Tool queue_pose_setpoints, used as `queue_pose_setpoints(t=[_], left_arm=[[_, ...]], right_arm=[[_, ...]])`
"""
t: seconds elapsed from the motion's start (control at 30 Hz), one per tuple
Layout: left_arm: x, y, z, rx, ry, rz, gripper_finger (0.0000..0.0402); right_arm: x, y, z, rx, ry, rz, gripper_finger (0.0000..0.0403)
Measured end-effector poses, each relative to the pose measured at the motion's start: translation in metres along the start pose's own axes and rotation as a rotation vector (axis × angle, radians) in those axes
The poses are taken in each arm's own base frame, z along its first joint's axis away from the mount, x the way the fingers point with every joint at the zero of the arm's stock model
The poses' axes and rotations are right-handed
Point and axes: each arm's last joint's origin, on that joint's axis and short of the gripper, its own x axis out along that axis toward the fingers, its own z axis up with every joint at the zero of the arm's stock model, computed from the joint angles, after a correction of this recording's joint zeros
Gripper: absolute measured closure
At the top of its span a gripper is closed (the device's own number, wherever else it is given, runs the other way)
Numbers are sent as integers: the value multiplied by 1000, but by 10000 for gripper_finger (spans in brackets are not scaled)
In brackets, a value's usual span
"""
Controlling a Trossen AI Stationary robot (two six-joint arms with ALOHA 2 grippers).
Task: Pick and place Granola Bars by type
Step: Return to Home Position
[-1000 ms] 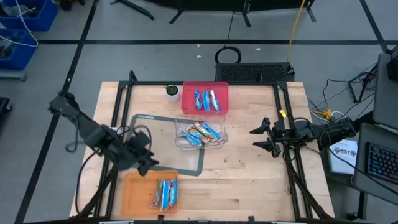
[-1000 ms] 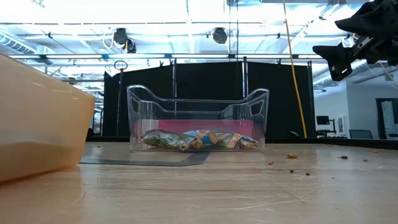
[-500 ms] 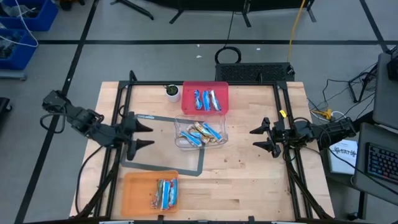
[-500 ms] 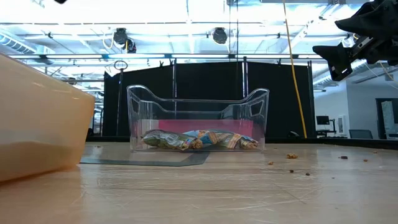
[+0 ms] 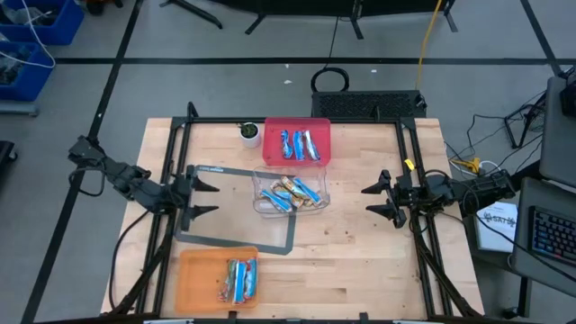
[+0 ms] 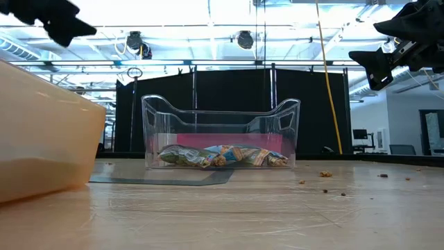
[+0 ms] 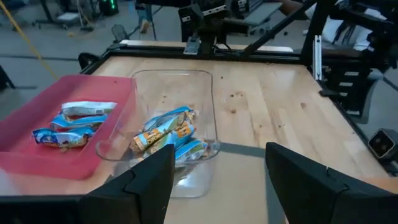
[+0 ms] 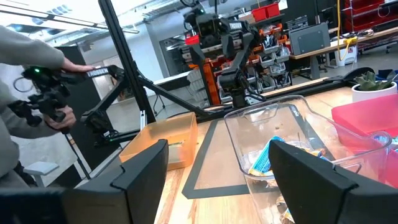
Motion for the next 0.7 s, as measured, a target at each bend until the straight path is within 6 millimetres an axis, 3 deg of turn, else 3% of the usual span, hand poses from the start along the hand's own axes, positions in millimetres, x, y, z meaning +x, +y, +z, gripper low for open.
queue_pose_setpoints(t=[0.23, 0.5, 0.7], left_arm=[[-4, 13, -37, 40, -67, 37, 146], [-4, 20, -60, 48, -148, 52, 146], [-3, 14, -66, 96, -151, -187, 146]], right_arm=[[0, 0, 0, 0, 0, 0, 135], [0, 0, 0, 0, 0, 0, 135], [0, 0, 0, 0, 1, 0, 135]])
